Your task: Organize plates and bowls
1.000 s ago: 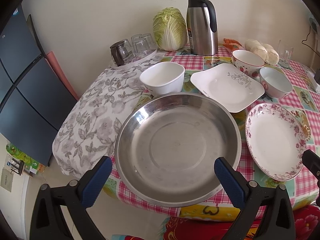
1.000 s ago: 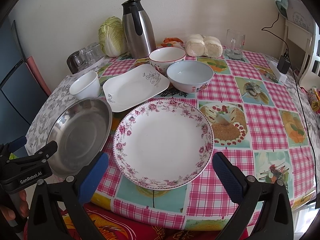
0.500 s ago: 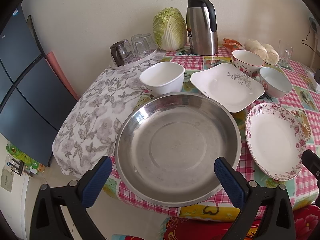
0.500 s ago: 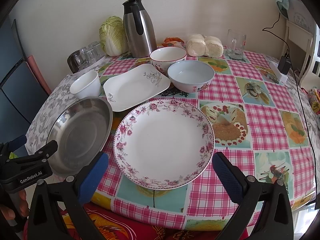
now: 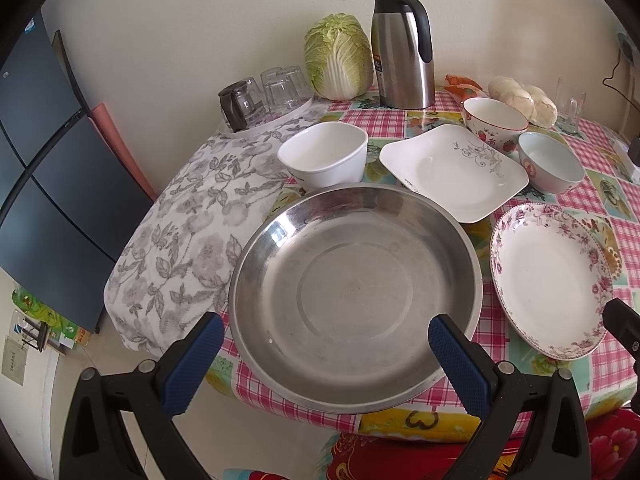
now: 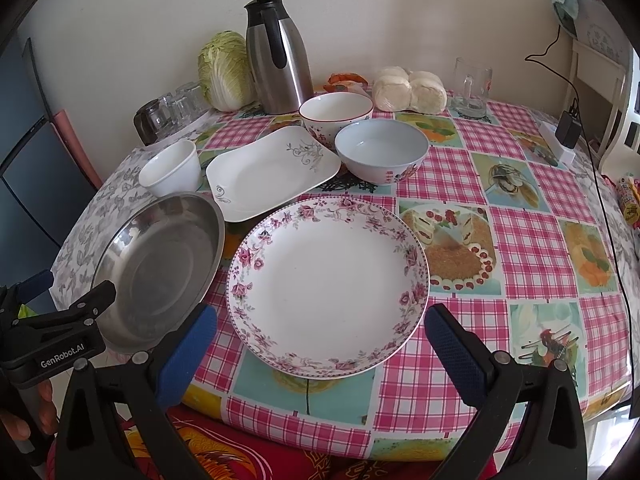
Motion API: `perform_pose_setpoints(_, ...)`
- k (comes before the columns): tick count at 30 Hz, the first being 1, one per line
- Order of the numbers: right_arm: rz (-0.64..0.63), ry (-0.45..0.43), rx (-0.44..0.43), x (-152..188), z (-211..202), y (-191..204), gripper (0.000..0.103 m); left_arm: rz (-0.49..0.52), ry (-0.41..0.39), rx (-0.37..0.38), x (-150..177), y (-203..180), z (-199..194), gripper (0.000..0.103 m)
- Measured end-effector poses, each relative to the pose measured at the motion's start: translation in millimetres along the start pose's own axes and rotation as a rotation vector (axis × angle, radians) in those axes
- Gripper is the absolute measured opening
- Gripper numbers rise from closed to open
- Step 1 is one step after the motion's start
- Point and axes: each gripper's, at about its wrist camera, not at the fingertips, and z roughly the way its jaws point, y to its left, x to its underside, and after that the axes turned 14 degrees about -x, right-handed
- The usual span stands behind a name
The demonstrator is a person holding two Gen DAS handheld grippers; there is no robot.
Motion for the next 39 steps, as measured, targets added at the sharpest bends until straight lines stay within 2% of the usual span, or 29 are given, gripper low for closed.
perform_pose_setpoints(16, 0.009, 0.001, 0.000, -1, 0, -1, 0.103, 0.000, -0.019, -0.009, 1, 0, -5, 0.103)
perform_pose_setpoints(39, -0.034, 0.023, 0.011, -3, 7, 10, 0.103, -0.013, -0.002, 0.049, 3, 3, 0, 0.103)
